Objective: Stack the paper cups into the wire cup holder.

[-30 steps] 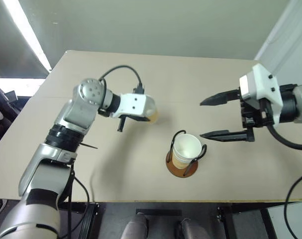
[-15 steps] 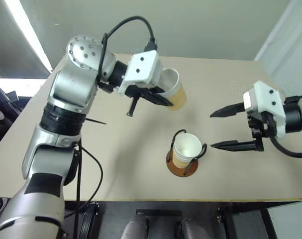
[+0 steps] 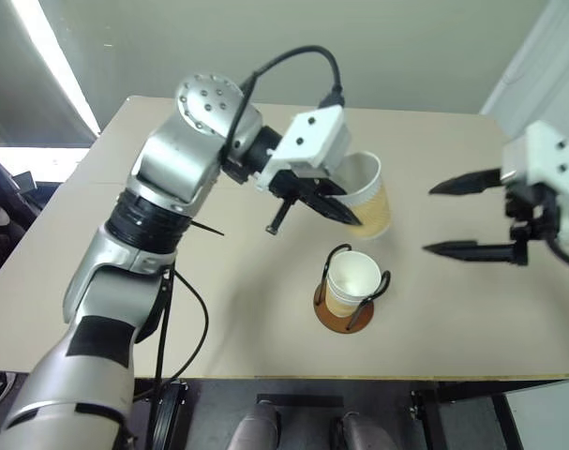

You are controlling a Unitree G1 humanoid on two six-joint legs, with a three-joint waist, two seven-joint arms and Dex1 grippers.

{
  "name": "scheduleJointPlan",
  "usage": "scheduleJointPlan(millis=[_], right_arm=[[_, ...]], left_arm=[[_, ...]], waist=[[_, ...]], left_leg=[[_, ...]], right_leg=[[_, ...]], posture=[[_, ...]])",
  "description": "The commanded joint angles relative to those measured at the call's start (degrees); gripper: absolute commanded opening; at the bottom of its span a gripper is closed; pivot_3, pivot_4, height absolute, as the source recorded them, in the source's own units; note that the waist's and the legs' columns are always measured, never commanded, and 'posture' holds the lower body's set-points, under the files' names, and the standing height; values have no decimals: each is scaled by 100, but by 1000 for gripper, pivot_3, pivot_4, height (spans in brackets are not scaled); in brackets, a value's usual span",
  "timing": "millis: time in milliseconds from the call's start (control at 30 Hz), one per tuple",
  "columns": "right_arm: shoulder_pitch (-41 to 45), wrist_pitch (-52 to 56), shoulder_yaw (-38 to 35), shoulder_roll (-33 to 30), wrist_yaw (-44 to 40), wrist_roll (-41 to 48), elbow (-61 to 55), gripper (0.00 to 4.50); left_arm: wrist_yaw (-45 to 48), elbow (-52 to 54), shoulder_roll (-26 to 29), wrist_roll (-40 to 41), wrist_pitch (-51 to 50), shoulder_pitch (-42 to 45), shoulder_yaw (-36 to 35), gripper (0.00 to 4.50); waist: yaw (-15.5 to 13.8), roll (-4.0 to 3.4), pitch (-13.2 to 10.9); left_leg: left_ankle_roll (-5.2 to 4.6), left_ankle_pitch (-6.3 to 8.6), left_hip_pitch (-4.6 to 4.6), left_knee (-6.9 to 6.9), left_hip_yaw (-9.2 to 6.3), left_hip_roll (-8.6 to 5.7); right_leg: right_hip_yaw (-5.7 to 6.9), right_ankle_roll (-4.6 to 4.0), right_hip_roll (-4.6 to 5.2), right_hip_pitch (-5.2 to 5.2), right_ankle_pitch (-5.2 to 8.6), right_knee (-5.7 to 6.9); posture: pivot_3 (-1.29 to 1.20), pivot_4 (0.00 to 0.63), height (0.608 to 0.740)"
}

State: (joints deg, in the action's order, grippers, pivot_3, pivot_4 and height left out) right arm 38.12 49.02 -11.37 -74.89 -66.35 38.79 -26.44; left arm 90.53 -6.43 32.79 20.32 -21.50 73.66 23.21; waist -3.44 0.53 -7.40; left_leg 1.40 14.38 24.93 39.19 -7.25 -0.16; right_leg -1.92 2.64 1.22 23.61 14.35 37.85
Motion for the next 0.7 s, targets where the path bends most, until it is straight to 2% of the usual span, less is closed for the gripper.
scheduleJointPlan(millis=[33, 300, 700], right_arm=[[171, -37, -444, -245, 12, 43, 148, 4155], [277, -229, -551, -553, -48, -29, 397, 4155], [256, -436, -468, -604, -21, -130, 523, 4155]], left_arm=[[197, 194, 96, 315, -24, 295, 154, 26], [197, 274, 268, 600, -63, 364, 563, 26], [197, 394, 386, 552, -61, 162, 1055, 26]], waist=[[1, 0, 0], [-6, -1, 0], [-9, -1, 0]], left_leg=[[0, 0, 1, 0, 0, 0], [-1, 0, 0, 0, 2, 0], [-1, 0, 0, 2, 2, -1]], right_leg=[[0, 0, 0, 0, 0, -1], [-2, 6, 0, 0, 3, 0], [-3, 9, 0, 0, 4, 1]], posture=[[0, 150, 740], [0, 150, 740], [0, 150, 740]])
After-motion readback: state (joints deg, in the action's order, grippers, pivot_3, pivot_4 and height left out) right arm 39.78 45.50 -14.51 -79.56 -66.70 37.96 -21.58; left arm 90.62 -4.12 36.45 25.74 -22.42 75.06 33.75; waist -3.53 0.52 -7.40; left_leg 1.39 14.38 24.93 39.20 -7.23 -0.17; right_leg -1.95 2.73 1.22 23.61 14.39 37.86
